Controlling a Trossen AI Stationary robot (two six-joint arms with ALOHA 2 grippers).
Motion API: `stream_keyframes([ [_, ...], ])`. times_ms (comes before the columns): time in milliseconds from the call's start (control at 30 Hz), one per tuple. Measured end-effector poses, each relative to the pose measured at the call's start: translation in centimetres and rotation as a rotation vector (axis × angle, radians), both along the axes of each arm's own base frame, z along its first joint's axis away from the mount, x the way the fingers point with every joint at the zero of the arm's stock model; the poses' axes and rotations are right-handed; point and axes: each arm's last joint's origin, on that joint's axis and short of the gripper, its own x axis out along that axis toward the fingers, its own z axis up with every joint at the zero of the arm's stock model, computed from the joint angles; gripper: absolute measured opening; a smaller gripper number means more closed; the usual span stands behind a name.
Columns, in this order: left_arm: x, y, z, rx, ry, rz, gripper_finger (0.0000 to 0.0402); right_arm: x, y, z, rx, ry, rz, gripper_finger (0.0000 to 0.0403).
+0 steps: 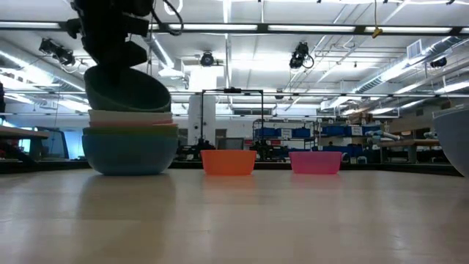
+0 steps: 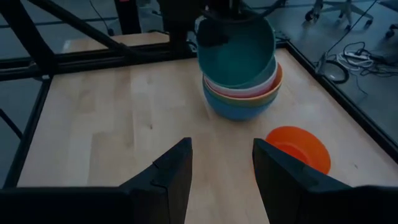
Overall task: Nest bowls inside each other
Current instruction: Stack the green bowl on top of the white bowl
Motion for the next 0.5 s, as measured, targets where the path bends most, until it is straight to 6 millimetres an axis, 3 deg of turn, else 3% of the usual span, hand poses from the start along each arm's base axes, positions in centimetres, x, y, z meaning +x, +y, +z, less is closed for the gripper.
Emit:
stream_keyframes([
  [267,0.2,0.2,-0.1,-0.014,-0.068,0.011,0.0059,0.0,-0.1,0.0,-0.002,0.002,0.003,0.0155],
  [500,-1.1,0.6,1.3,-0.072,-0.161,0.031,0.0117,0.0,0.0,0.0,0.006,0.005,0.012,0.0155],
])
